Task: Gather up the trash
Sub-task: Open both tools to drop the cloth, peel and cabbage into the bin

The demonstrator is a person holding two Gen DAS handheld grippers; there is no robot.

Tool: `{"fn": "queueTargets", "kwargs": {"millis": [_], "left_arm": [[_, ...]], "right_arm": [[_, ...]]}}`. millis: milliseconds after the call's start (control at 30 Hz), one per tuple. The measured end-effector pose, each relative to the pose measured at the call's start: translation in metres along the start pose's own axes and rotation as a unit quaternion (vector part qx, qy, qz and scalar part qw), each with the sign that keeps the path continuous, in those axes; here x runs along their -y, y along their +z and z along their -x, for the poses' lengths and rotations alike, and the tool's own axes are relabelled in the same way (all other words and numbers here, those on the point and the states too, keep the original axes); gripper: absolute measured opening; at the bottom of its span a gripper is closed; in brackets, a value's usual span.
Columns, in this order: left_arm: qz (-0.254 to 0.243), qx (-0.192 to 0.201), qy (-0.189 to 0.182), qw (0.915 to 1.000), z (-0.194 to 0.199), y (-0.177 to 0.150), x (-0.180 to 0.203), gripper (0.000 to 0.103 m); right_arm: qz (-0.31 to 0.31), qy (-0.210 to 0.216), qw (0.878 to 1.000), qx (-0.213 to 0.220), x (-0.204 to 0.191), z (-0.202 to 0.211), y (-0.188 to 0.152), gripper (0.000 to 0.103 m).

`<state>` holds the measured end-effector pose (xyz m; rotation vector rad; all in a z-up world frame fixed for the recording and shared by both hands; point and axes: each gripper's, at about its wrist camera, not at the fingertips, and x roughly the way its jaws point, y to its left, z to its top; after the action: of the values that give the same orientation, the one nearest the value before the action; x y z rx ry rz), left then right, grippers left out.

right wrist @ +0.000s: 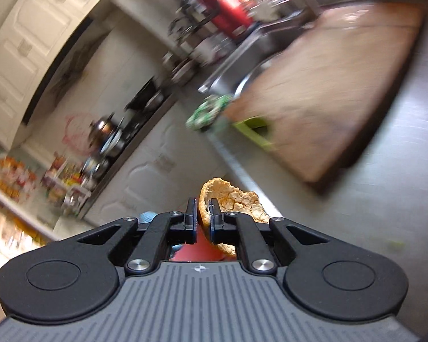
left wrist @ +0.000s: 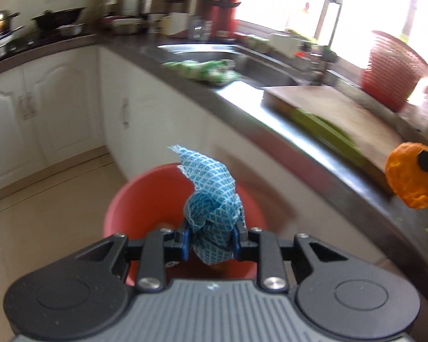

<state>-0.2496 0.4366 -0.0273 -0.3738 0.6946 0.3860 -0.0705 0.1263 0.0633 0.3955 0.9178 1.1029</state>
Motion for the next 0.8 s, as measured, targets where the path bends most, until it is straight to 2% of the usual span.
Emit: {"fn": "queueTargets", "kwargs": {"millis": [167, 300, 433, 600, 667, 700, 767, 800], "left_arm": [[0.014, -0.012, 0.038, 0.9991, -0.020, 0.001, -0.017, 0.025], [0.019, -0.024, 0.059, 0.9978, -0.035, 0.000, -0.025, 0.026], [0.019, -0.041, 0.077, 0.9960, -0.052, -0.002, -0.028, 0.026], [0.007, -0.059, 0.093, 0.9939, -0.068, -0.006, -0.028, 0.031], [0.009, -0.066, 0.095, 0.9933, -0.073, -0.007, -0.029, 0.034], [0.008, -0.070, 0.098, 0.9927, -0.075, -0.007, -0.029, 0.040], [0.008, -0.074, 0.102, 0.9920, -0.077, -0.007, -0.028, 0.051], [0.008, -0.075, 0.104, 0.9917, -0.078, -0.007, -0.028, 0.062]], "right_arm": [[0.040, 0.018, 0.998, -0.052, -0.025, -0.058, 0.007, 0.010], [0.054, 0.026, 0.994, -0.088, -0.030, -0.099, 0.009, 0.010], [0.057, 0.012, 0.991, -0.124, -0.025, -0.127, 0.003, 0.010], [0.053, -0.009, 0.986, -0.157, -0.012, -0.156, -0.005, 0.017], [0.051, -0.017, 0.985, -0.164, -0.011, -0.160, -0.006, 0.025], [0.051, -0.022, 0.985, -0.166, -0.010, -0.164, -0.007, 0.027], [0.055, -0.030, 0.984, -0.166, -0.014, -0.167, -0.009, 0.041], [0.059, -0.035, 0.984, -0.164, -0.013, -0.166, -0.009, 0.046]]}}
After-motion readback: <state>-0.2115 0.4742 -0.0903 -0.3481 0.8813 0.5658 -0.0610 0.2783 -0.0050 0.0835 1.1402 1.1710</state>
